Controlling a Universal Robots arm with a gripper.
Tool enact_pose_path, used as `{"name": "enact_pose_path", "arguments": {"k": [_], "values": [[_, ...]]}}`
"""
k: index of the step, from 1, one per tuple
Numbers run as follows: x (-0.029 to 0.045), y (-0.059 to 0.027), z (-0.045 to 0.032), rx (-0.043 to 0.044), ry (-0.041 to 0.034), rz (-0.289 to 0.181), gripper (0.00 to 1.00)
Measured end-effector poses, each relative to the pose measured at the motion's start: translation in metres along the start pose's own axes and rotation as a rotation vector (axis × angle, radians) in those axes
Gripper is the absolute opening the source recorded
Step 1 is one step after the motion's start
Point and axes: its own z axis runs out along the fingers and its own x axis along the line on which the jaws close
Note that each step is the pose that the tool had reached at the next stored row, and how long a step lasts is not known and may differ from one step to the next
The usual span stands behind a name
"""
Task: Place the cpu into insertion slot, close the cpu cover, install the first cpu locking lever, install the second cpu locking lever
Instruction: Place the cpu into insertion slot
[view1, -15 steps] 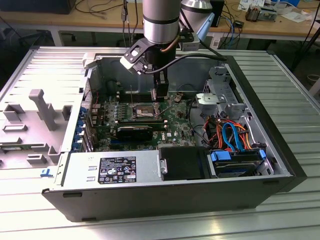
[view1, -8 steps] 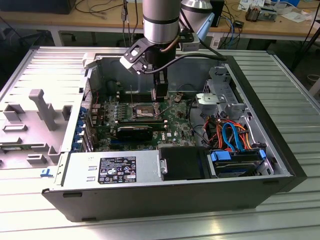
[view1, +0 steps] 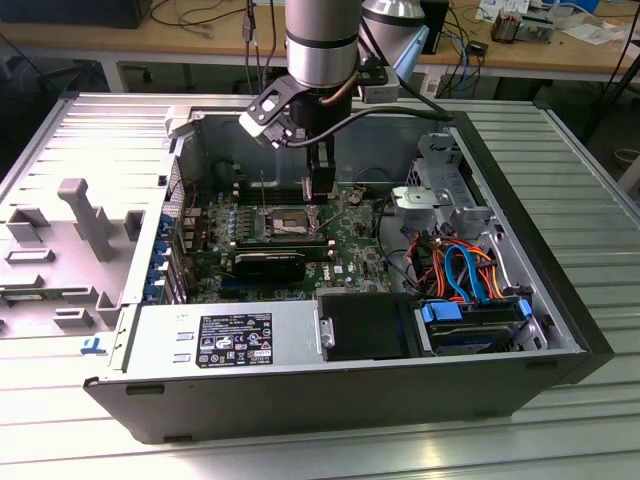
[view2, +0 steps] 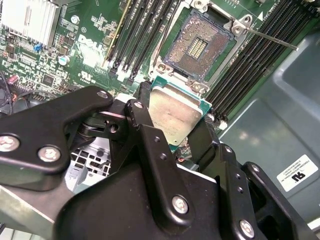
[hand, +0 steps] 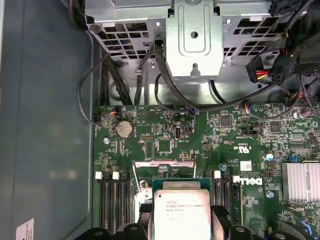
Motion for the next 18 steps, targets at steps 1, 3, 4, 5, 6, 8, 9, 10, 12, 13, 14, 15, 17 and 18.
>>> {"name": "enact_pose_path", "arguments": {"k": [1,3,4,5,6,8,9,10,12,13,14,15,17,18], "values": [[0.0000,0.0000,0.0000,0.0000,-0.0001,0.002,0.55],[0.0000,0.0000,0.0000,0.0000,-0.0003,0.005,0.55],[0.0000,0.0000,0.0000,-0.0001,-0.0004,0.007,0.55],[0.0000,0.0000,0.0000,-0.0002,-0.0004,0.009,0.55],[0.0000,0.0000,0.0000,-0.0001,-0.0006,0.012,0.55],[0.0000,0.0000,0.0000,-0.0002,-0.0007,0.015,0.55],[0.0000,0.0000,0.0000,-0.0002,-0.0008,0.016,0.55],[0.0000,0.0000,0.0000,-0.0003,-0.0008,0.018,0.55],[0.0000,0.0000,0.0000,-0.0004,-0.0016,0.035,0.55],[0.0000,0.0000,0.0000,-0.0008,-0.0027,0.060,0.55],[0.0000,-0.0009,0.0000,-0.0009,-0.0027,0.060,0.55],[0.0000,-0.0011,0.0000,-0.0008,-0.0027,0.060,0.55],[0.0000,-0.0019,0.0001,-0.0008,-0.0028,0.060,0.55],[0.0000,-0.0020,0.0000,-0.0008,-0.0028,0.060,0.55]]}}
